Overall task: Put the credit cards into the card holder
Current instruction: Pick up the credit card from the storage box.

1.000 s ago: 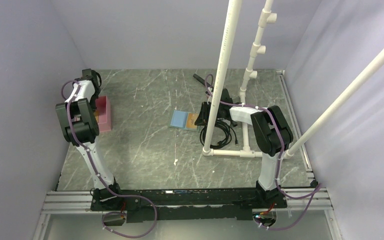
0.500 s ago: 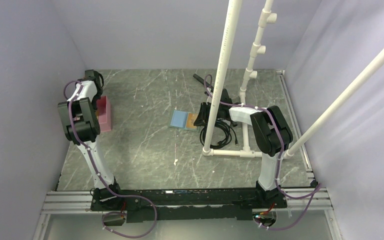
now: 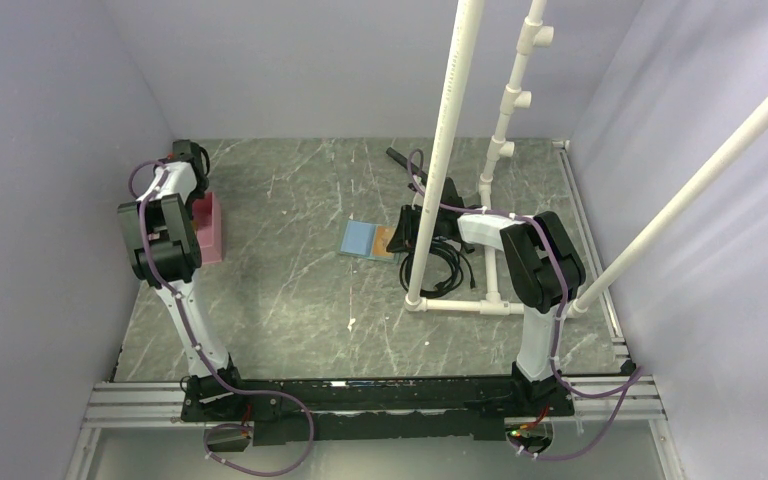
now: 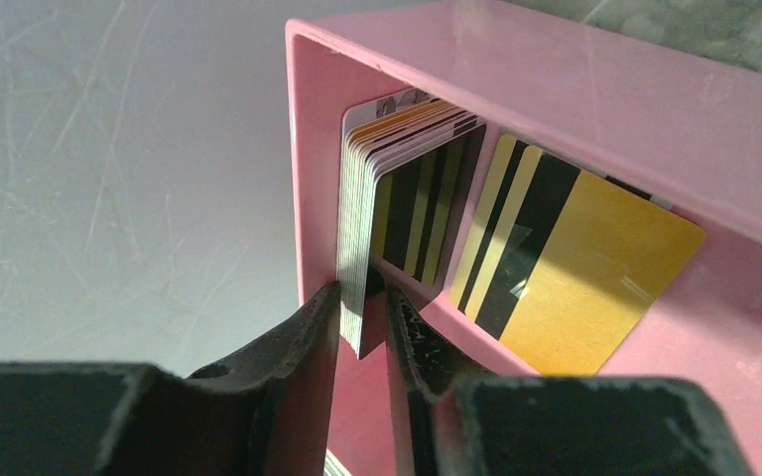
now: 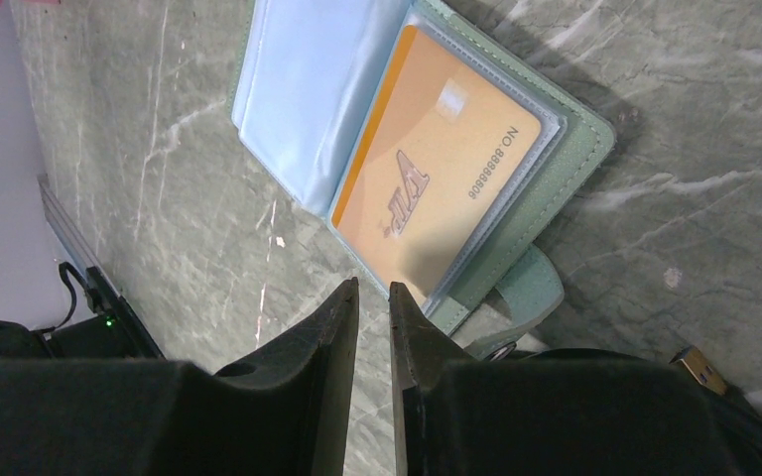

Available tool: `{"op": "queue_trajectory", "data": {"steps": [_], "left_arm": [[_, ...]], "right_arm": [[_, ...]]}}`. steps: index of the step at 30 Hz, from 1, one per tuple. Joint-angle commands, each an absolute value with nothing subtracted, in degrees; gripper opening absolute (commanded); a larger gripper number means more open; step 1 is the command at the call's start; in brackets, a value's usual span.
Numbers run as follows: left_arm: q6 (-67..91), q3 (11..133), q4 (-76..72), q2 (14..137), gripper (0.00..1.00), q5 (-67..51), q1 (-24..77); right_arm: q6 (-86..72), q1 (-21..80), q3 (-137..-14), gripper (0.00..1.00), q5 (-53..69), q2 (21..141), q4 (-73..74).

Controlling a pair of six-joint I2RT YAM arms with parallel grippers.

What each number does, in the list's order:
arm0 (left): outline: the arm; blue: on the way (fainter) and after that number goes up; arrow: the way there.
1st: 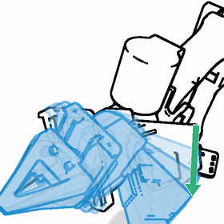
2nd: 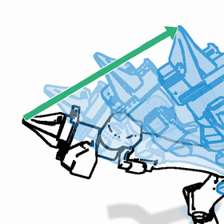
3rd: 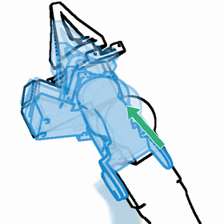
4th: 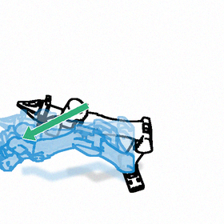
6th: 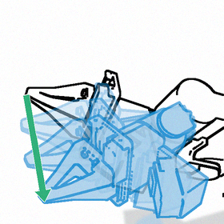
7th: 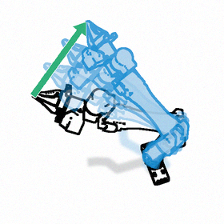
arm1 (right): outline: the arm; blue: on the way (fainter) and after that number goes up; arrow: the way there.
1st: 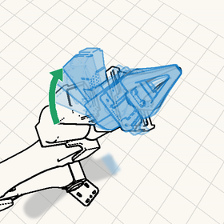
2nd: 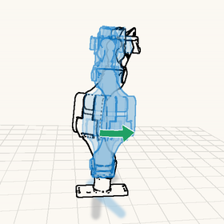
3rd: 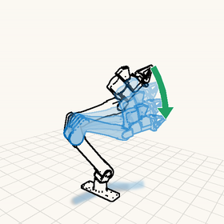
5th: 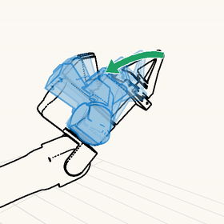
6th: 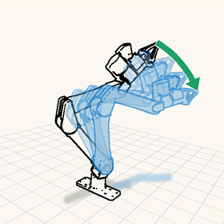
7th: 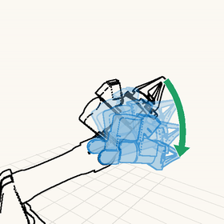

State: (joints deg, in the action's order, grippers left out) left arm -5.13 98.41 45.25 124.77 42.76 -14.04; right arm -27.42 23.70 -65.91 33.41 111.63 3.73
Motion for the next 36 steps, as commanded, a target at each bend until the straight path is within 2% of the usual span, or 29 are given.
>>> {"op": "queue_trajectory", "data": {"steps": [1,4,16,30,36], "left_arm": [[-6.55,101.01,44.06,125.85,0.28,46.47,-13.31],[-6.83,101.48,44.21,126.19,0.22,47.3,-13.18],[-7.48,101.34,43.77,125.25,0.15,47.89,-13.13],[-7.17,99.57,43.35,125.9,0.32,46.39,-13.18],[-7.06,99.23,43.44,126.59,0.34,46.24,-13.17]], "right_arm": [[-26.37,23.99,-67.76,0.2,34.11,110.74,1.96],[-26.37,23.99,-67.76,0.2,34.19,110.74,2.02],[-26.37,24.17,-67.77,0.2,34.54,110.47,1.93],[-26.28,24.35,-67.93,0.2,34.74,110.47,2.07],[-26.28,24.52,-68.03,0.2,34.89,110.67,2.15]]}}
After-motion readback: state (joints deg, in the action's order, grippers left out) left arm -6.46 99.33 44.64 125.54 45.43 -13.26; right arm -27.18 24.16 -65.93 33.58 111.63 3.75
